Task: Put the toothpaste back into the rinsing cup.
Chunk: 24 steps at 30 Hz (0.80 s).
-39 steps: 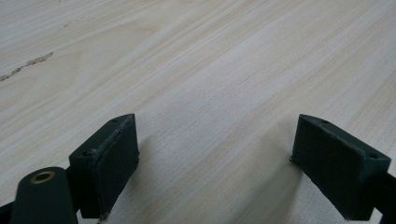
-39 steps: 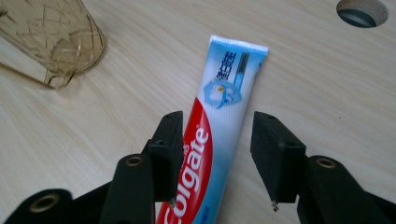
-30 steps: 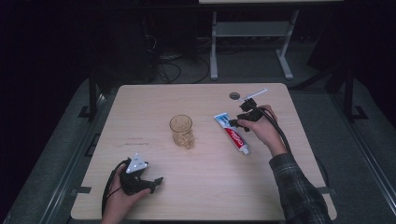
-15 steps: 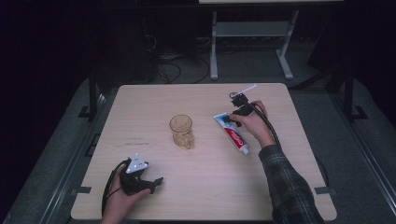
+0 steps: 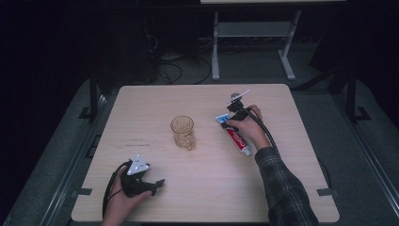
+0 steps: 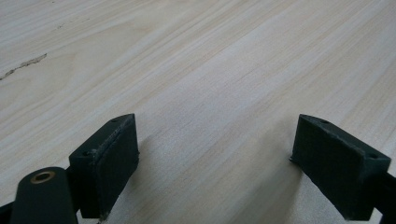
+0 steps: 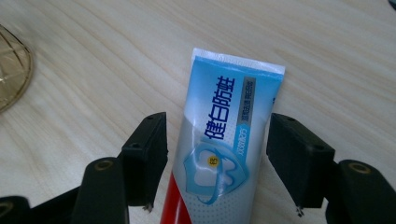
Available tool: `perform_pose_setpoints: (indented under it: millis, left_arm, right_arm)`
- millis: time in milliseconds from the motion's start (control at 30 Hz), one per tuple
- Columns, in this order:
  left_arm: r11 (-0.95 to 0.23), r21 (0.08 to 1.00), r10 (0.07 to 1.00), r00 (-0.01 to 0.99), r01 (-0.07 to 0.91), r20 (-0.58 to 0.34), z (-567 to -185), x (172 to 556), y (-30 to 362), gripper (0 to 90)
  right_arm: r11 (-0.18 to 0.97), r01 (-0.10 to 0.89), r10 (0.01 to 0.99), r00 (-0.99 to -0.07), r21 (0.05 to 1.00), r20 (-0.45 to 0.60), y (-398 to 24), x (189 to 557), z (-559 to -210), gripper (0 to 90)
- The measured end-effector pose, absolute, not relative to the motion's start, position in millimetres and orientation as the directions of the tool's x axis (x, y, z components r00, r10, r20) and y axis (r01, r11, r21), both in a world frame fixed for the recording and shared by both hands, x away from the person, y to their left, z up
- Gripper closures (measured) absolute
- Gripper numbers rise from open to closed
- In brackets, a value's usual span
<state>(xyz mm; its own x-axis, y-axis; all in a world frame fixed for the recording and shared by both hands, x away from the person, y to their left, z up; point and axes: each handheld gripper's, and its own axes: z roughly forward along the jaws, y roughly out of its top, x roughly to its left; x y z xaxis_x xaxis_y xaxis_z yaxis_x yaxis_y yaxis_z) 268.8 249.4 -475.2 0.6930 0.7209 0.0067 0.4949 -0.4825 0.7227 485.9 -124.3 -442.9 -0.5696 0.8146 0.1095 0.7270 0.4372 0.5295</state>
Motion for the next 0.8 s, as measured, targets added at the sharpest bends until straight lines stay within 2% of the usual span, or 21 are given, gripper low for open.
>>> perform_pose_setpoints:
  millis: [167, 467, 567, 800]
  left_arm:
    - [-0.482, 0.723, 0.721, 0.693, 0.495, 0.007, -475.2, 268.7, 249.3, 13.4]
    - [-0.483, 0.723, 0.72, 0.694, 0.494, 0.007, -475.3, 268.6, 249.2, 13.4]
    - [-0.483, 0.723, 0.719, 0.695, 0.493, 0.007, -475.2, 268.5, 249.2, 13.4]
    - [-0.484, 0.723, 0.719, 0.695, 0.493, 0.007, -475.3, 268.4, 249.2, 13.4]
  right_arm:
    - [0.473, 0.716, 0.81, -0.583, 0.514, 0.066, -120.3, 487.0, -448.8, 39.4]
    - [0.477, 0.728, 0.813, -0.578, 0.492, 0.067, -117.5, 487.5, -453.2, 39.1]
    - [0.505, 0.712, 0.808, -0.589, 0.488, 0.023, -113.5, 486.2, -454.6, 39.1]
    - [0.497, 0.713, 0.813, -0.582, 0.495, 0.022, -113.1, 485.7, -455.1, 39.3]
